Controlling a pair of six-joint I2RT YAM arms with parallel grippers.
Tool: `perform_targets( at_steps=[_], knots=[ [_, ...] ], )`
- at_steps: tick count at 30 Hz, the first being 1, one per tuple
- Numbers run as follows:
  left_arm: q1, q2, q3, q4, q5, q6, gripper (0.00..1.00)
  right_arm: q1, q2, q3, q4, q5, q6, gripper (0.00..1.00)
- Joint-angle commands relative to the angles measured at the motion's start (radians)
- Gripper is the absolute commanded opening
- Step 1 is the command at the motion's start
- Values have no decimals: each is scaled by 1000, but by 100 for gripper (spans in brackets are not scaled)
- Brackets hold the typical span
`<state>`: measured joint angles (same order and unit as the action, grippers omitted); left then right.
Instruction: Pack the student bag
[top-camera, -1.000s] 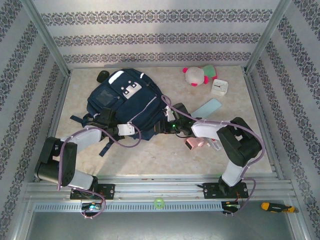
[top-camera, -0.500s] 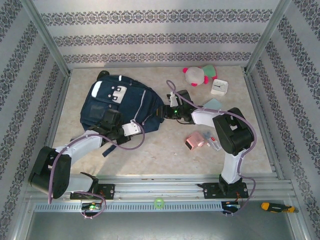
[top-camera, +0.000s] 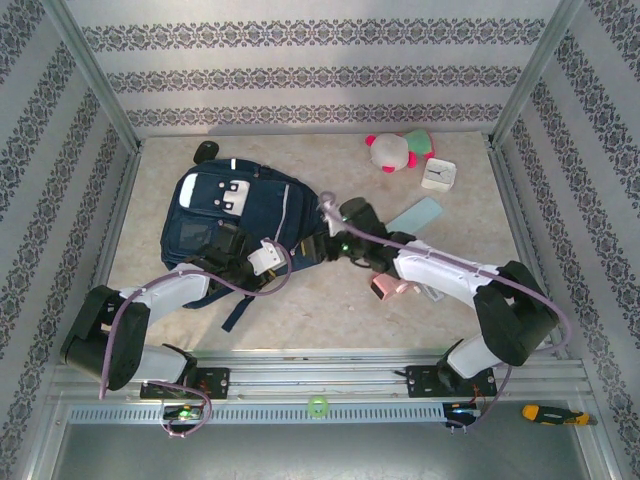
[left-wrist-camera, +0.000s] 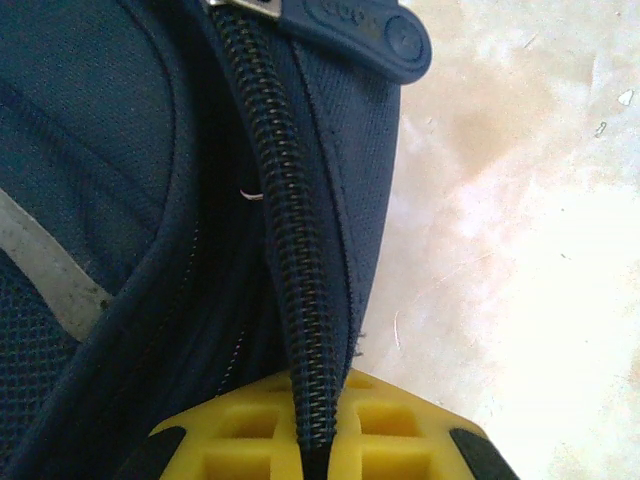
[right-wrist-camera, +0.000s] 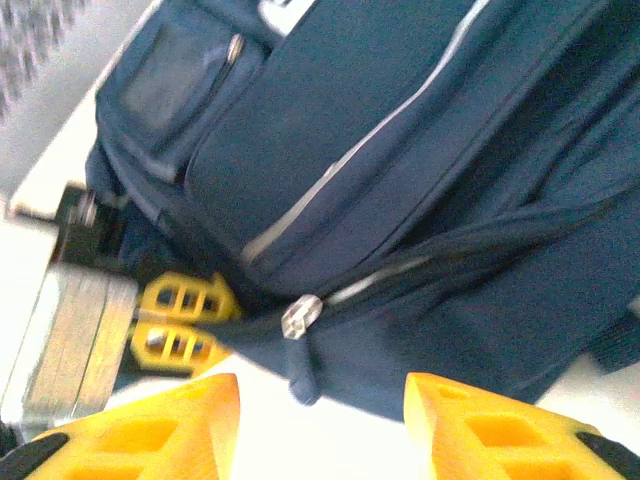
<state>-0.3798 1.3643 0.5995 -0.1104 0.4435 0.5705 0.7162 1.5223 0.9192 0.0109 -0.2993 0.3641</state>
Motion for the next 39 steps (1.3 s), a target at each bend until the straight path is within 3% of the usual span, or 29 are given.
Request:
perform_targets(
  at_steps=[1, 19, 26, 32, 39],
  knots=[
    [-15, 6, -2, 43, 75, -24, 0, 34, 42, 6, -48, 90, -59, 47],
    [-16, -2, 4, 26, 87, -24, 0, 88, 222, 95, 82, 37, -102, 45],
    [-16, -5, 5, 25, 85, -27, 0, 71, 188, 69, 66, 220, -41, 32],
    [-15, 9, 13, 14, 88, -22, 0, 56, 184, 57, 94, 132, -62, 27],
    [-15, 6, 10, 12, 89, -23, 0, 62, 202, 84, 95, 96, -77, 14]
  ],
)
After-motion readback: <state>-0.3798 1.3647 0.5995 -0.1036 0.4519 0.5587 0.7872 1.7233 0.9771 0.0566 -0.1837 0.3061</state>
